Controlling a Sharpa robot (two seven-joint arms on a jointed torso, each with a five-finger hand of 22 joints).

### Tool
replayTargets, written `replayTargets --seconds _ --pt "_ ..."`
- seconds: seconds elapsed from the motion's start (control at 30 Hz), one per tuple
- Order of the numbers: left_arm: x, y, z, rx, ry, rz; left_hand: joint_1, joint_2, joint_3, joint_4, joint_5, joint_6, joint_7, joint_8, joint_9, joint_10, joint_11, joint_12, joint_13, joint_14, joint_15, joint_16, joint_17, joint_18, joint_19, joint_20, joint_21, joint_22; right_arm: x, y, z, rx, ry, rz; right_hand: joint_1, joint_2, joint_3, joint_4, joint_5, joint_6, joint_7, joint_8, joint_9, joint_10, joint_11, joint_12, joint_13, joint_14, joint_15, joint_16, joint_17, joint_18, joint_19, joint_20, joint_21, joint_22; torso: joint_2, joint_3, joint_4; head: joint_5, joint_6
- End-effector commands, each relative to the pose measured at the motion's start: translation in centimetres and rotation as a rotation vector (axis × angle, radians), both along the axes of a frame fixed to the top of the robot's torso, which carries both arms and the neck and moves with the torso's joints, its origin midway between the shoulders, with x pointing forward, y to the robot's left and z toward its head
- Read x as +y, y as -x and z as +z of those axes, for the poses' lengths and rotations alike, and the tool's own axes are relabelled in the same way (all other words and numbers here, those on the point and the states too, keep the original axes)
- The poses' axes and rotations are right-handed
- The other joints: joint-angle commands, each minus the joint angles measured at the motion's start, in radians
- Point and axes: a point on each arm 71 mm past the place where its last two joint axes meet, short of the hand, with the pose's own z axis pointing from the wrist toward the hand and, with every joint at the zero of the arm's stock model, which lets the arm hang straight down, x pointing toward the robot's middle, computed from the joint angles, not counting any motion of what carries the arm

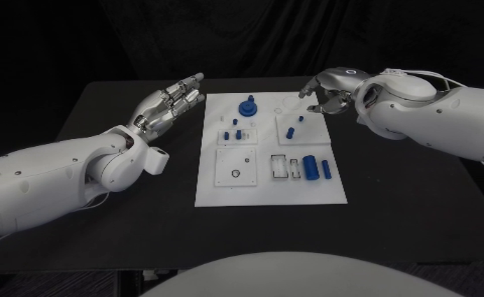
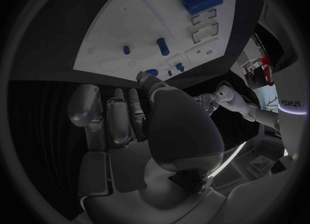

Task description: Assemble the parts on the task board

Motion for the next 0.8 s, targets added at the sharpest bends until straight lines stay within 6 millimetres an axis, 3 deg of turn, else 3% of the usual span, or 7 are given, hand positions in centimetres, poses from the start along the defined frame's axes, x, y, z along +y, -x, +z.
replayTargets --seconds 0.03,0.1,0.3,0.37,0.4,0.57,0.8 --pt "-0.2 0.6 1.1 -0.099 0.145 -0.040 0.041 0.009 -0.013 -0.003 0.003 0.009 0.006 -0.003 0.000 -0.001 0.014 -0.003 0.000 0.002 0.016 -0.004 -0.001 0.025 0.003 0.019 -0.002 -0.006 0.3 -0.1 -0.2 -0.056 0.007 0.047 -0.015 0.000 -0.010 0.008 0.000 0.014 0.002 0.006 -0.005 0.025 0.001 0.011 -0.012 0.025 -0.001 0.012 0.007 -0.012 0.014 -0.002 0.021 0.145 -0.004 -0.0247 0.0207 -0.020 0.000" --pt "-0.3 0.7 1.0 -0.091 0.148 -0.046 0.067 0.015 -0.020 -0.007 0.004 0.028 0.026 -0.001 0.002 0.000 0.016 0.000 0.000 0.002 0.024 -0.004 -0.001 0.028 0.005 0.029 -0.002 -0.010 0.6 -0.4 -0.6 -0.059 0.006 0.057 -0.018 0.003 -0.014 0.013 0.000 0.021 0.005 0.008 -0.008 0.042 0.001 0.016 -0.021 0.026 -0.001 0.017 0.009 -0.013 0.017 -0.001 0.027 0.146 -0.005 -0.0300 0.0213 -0.024 0.000" --pt "-0.5 0.8 0.7 -0.072 0.155 -0.065 0.104 0.021 -0.027 -0.015 0.004 0.029 0.032 -0.001 0.002 -0.003 0.023 0.002 0.000 0.002 0.043 -0.004 -0.001 0.028 0.007 0.045 -0.001 -0.015 1.0 -0.6 -1.7 -0.049 0.010 0.065 -0.021 0.004 -0.020 0.021 0.000 0.044 0.009 0.015 -0.012 0.070 -0.001 0.022 -0.037 0.027 -0.002 0.020 0.006 -0.014 0.021 -0.002 0.036 0.147 -0.008 -0.0467 0.0196 -0.032 0.000" --pt "-0.6 0.8 0.6 -0.069 0.155 -0.067 0.108 0.022 -0.028 -0.016 0.004 0.031 0.033 -0.001 0.002 -0.002 0.024 0.003 0.000 0.002 0.045 -0.004 -0.001 0.028 0.008 0.047 0.000 -0.014 0.9 -0.6 -2.0 -0.040 0.014 0.063 -0.021 0.004 -0.021 0.022 0.000 0.047 0.010 0.016 -0.012 0.074 -0.001 0.023 -0.039 0.025 -0.002 0.017 0.002 -0.013 0.020 -0.002 0.033 0.147 -0.008 -0.0484 0.0184 -0.032 0.000" --pt "-0.6 0.8 0.6 -0.069 0.155 -0.068 0.121 0.023 -0.025 -0.016 0.075 0.030 0.033 -0.001 0.003 -0.003 0.026 0.003 0.000 0.002 0.048 -0.004 -0.001 0.029 0.010 0.052 -0.001 -0.017 0.9 -0.6 -2.1 -0.037 0.015 0.062 -0.021 0.005 -0.021 0.022 0.000 0.052 0.011 0.018 -0.013 0.077 -0.001 0.023 -0.041 0.025 -0.002 0.017 0.000 -0.013 0.019 -0.002 0.032 0.146 -0.008 -0.0484 0.0184 -0.033 0.000" --pt "-0.6 0.8 0.5 -0.065 0.158 -0.073 0.126 0.021 -0.030 -0.015 0.085 0.033 0.031 0.000 0.003 -0.001 0.033 0.005 0.001 0.003 0.053 -0.003 0.000 0.029 0.012 0.056 0.001 -0.014 0.6 -0.6 -2.8 -0.018 0.025 0.053 -0.014 0.006 -0.020 0.022 0.001 0.079 0.016 0.026 -0.014 0.088 -0.001 0.021 -0.056 0.024 -0.001 0.018 -0.002 -0.014 0.020 -0.002 0.034 0.147 -0.011 -0.0551 0.0256 -0.049 0.000" --pt "-0.7 0.9 0.4 -0.057 0.161 -0.083 0.137 0.016 -0.036 -0.019 0.096 0.037 0.044 0.000 0.003 -0.002 0.041 0.006 0.000 0.004 0.057 -0.003 0.000 0.030 0.015 0.065 0.001 -0.017 0.0 -0.7 -3.5 -0.013 0.029 0.037 -0.005 0.007 -0.017 0.016 0.001 0.092 0.016 0.028 -0.016 0.107 -0.001 0.024 -0.065 0.028 -0.002 0.028 0.005 -0.018 0.028 -0.002 0.059 0.153 -0.011 -0.0549 0.0283 -0.058 0.000"
